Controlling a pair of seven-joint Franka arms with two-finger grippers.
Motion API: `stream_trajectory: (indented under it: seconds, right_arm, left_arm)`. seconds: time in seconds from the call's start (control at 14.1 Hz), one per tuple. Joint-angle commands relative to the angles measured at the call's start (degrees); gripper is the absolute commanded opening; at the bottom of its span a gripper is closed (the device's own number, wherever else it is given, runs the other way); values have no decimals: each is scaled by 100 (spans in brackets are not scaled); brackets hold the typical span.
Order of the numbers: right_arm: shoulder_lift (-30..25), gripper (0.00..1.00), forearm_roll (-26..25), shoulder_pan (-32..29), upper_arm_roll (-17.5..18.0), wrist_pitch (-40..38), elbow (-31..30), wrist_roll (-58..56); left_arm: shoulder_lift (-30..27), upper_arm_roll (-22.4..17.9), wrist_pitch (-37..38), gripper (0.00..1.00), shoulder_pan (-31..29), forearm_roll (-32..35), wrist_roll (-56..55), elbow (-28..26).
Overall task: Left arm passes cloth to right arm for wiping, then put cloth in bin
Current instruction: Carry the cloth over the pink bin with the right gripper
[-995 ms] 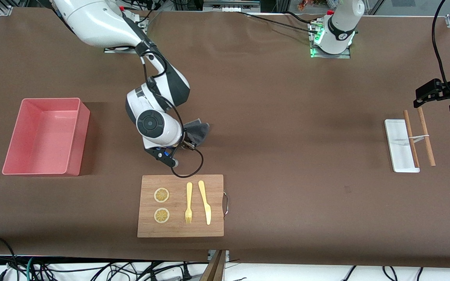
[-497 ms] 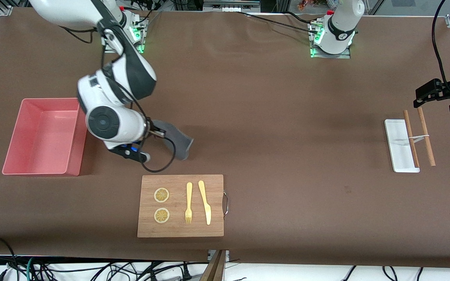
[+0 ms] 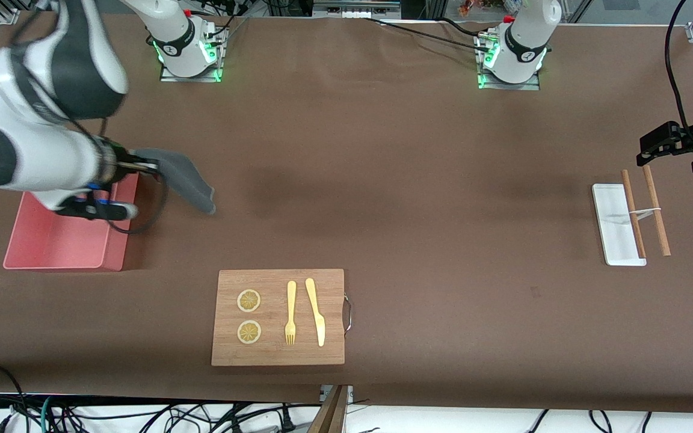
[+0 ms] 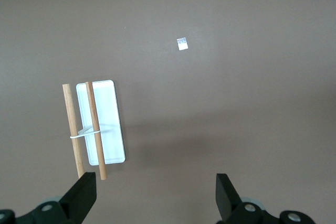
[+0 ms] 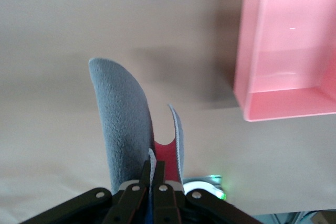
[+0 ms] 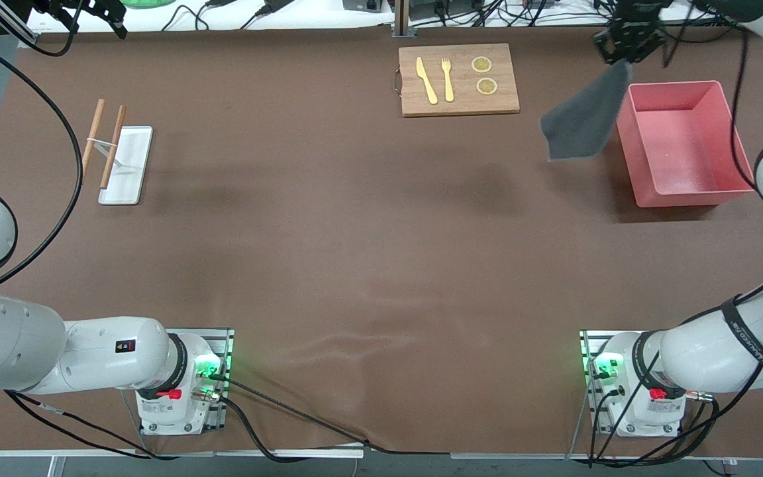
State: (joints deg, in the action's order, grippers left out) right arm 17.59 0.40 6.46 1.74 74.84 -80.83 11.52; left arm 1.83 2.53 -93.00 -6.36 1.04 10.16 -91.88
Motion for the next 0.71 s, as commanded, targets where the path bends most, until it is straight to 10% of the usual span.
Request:
stream_trajectory:
  seconds: [0.0, 0.64]
  right_arm:
    - [-194, 0, -224, -127, -462, -110, -108, -1173]
    - [-71, 0, -779, -286, -2071, 276, -415, -3305]
  left_arm:
    - [28, 10, 106, 100, -15, -104, -49, 100]
    - [36, 10, 106, 100, -15, -113, -49, 109]
